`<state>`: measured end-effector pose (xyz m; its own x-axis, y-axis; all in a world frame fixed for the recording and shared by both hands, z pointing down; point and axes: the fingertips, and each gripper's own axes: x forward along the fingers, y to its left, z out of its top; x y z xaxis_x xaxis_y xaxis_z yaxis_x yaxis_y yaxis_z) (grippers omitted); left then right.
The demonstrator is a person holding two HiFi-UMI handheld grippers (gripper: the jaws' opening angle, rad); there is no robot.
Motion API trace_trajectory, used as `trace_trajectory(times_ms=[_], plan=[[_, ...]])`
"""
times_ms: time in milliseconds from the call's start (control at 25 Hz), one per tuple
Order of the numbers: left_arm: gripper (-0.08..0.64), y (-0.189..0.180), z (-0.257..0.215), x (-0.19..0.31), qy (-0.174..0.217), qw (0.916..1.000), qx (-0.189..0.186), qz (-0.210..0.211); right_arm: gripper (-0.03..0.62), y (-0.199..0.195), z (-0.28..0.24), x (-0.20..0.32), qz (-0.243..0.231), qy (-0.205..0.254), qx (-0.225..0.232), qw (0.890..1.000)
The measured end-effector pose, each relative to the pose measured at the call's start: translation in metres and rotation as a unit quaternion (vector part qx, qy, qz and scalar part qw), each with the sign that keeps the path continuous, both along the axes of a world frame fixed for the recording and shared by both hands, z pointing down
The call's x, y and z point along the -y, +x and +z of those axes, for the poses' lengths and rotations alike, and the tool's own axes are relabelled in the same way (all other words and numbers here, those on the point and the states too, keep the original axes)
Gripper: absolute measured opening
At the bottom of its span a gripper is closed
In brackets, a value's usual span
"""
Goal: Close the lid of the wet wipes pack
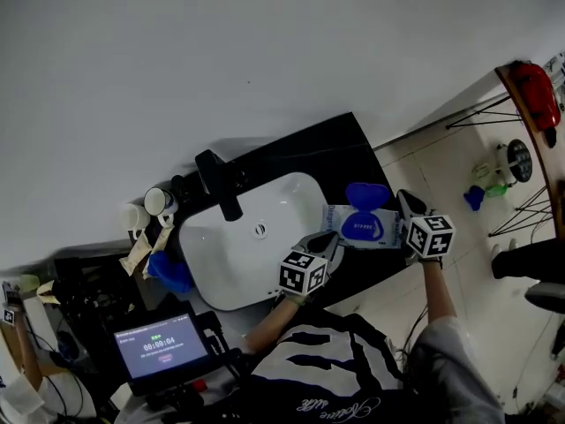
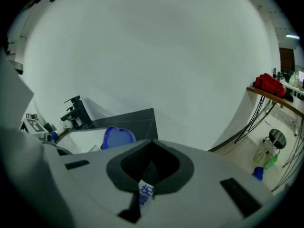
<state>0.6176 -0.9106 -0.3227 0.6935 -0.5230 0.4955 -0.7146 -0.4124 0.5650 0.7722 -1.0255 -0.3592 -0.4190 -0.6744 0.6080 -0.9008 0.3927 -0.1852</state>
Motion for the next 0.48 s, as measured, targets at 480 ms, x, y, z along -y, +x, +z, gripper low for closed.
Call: trace_trajectory(times_ms=[480], plan=[[0.000,0.001,0.001,-0.002,0.002,1.0000,0.000,0.006,-0.002,-0.039,-0.009,0.007,-0.096,-0.018,0.005,0.995]])
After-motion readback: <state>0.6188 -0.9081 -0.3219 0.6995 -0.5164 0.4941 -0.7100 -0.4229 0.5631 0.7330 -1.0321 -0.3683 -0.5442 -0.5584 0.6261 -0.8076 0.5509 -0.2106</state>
